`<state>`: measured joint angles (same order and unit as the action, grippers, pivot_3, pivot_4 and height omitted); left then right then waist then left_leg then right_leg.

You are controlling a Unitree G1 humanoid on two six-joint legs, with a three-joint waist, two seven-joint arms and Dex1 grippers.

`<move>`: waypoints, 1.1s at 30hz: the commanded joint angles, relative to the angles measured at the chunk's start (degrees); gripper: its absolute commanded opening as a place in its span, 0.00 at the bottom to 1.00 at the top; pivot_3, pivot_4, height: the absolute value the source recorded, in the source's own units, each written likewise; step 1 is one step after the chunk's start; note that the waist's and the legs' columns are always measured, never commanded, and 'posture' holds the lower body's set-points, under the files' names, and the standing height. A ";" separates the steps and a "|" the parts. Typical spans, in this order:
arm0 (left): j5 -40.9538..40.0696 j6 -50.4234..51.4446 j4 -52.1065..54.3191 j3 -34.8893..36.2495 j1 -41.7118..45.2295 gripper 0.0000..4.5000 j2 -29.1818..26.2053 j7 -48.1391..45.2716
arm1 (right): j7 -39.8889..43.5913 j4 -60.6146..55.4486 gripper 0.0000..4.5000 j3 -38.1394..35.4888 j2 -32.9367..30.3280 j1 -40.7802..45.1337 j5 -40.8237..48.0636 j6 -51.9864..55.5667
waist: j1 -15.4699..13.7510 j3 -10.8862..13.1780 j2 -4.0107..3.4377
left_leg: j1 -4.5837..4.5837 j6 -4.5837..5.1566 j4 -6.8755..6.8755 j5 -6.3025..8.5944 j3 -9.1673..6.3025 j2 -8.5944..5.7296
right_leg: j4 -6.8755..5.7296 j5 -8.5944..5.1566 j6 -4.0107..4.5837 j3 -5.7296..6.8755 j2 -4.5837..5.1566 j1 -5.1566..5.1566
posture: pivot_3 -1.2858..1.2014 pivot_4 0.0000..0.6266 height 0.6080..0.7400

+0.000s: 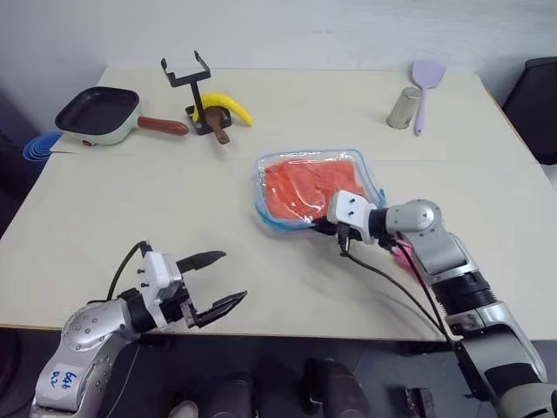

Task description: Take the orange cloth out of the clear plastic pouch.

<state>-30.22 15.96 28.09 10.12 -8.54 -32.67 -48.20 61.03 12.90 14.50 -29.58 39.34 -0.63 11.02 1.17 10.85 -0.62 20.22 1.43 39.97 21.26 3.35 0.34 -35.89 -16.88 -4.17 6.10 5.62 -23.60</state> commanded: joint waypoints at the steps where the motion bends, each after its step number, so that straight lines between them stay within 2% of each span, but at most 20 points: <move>1: -0.77 -0.17 0.36 -0.52 0.94 1.00 -0.23 -0.23 | -1.68 -4.31 0.37 -2.43 2.39 0.35 3.80 4.63 | 0.25 0.00 0.00 | 0.00 0.00 0.00 0.00 -0.01 0.01 | -0.01 0.00 0.00 0.01 0.00 0.00 | 0.52 0.24 1.00; 5: -0.65 0.14 0.76 -1.17 1.25 1.00 0.04 0.07 | -2.19 -7.42 0.69 -6.65 1.97 -0.94 8.06 7.45 | 0.40 0.00 -0.01 | 0.00 0.00 -0.02 0.00 -0.01 0.01 | -0.06 0.00 0.00 0.01 -0.01 0.00 | 0.52 0.24 1.00; 7: -0.98 0.44 1.20 -1.30 1.08 1.00 -0.06 0.11 | 7.96 -12.52 0.83 -10.85 -5.14 -6.15 15.07 6.92 | -0.34 0.02 -0.04 | 0.02 0.00 -0.04 0.00 -0.02 0.01 | -0.07 0.00 0.00 0.01 -0.02 0.00 | 0.52 0.24 1.00; 9: -1.20 0.45 1.27 -1.17 0.72 1.00 -0.26 -0.15 | 13.14 -15.25 0.97 -14.23 -10.82 -9.91 19.58 8.18 | -1.36 0.03 -0.05 | 0.09 0.13 -0.03 0.09 -0.22 -0.05 | 0.03 0.00 -0.01 0.11 0.01 0.05 | 0.52 0.24 1.00; 12: -1.42 0.12 0.79 -0.47 0.22 1.00 -0.66 -0.95 | 11.44 -14.05 0.99 -19.05 -18.11 -12.35 20.19 12.76 | -1.21 0.03 -0.05 | 0.11 0.30 -0.01 0.17 -0.24 -0.19 | 0.18 0.02 -0.04 0.06 0.16 0.12 | 0.52 0.24 1.00; 16: -2.42 1.21 0.93 -0.99 0.54 1.00 -0.98 -1.99 | 14.86 -9.46 0.99 -22.28 -30.78 -17.95 18.84 17.91 | -1.11 0.04 -0.05 | 0.04 0.33 -0.02 0.16 -0.20 -0.21 | 0.33 0.03 -0.06 0.06 0.22 0.15 | 0.52 0.24 1.00; 18: -2.40 1.46 0.99 -1.87 1.17 1.00 -1.05 -2.45 | 13.30 -5.72 0.99 -21.96 -33.67 -19.06 17.07 18.78 | -0.98 0.03 -0.05 | 0.03 0.30 -0.03 0.15 -0.20 -0.19 | 0.32 0.03 -0.06 0.08 0.21 0.16 | 0.52 0.24 1.00; 22: -1.81 1.24 0.32 -3.41 2.68 1.00 -0.88 -3.25 | 12.33 0.07 0.99 -19.02 -34.35 -18.68 14.12 18.73 | -0.83 0.03 -0.06 | -0.06 0.24 -0.03 0.08 -0.06 -0.18 | 0.29 0.03 -0.06 0.00 0.19 0.19 | 0.52 0.24 1.00; 25: -1.33 0.86 -0.65 -4.57 4.13 1.00 -0.68 -3.71 | 15.50 1.23 0.86 -16.77 -32.26 -17.95 15.71 19.80 | -1.00 0.03 -0.06 | -0.07 0.22 -0.02 0.05 -0.05 -0.18 | 0.25 0.03 -0.06 0.00 0.17 0.17 | 0.52 0.24 1.00; 29: -1.19 0.66 -1.66 -5.11 5.86 1.00 -0.89 -4.03 | 18.26 -0.82 0.56 -15.49 -31.74 -16.70 17.42 21.28 | -1.11 0.03 -0.06 | -0.06 0.21 -0.02 0.04 -0.09 -0.18 | 0.25 0.03 -0.06 0.01 0.17 0.17 | 0.52 0.24 1.00; 33: -1.13 0.44 -2.22 -4.69 6.60 1.00 -0.75 -3.83 | 23.30 -10.51 0.31 -17.51 -31.66 -16.69 27.01 29.79 | -1.10 0.04 -0.07 | -0.03 0.21 -0.02 0.04 -0.13 -0.18 | 0.27 0.03 -0.06 0.04 0.17 0.17 | 0.52 0.24 1.00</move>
<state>-31.21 17.39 25.76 5.05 -2.15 -33.25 -52.01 82.37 6.64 -1.16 -61.55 21.89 21.56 36.68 0.07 10.89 -0.69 20.19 1.64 39.95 21.30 3.23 0.17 -35.62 -16.85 -4.23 6.14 5.79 -23.43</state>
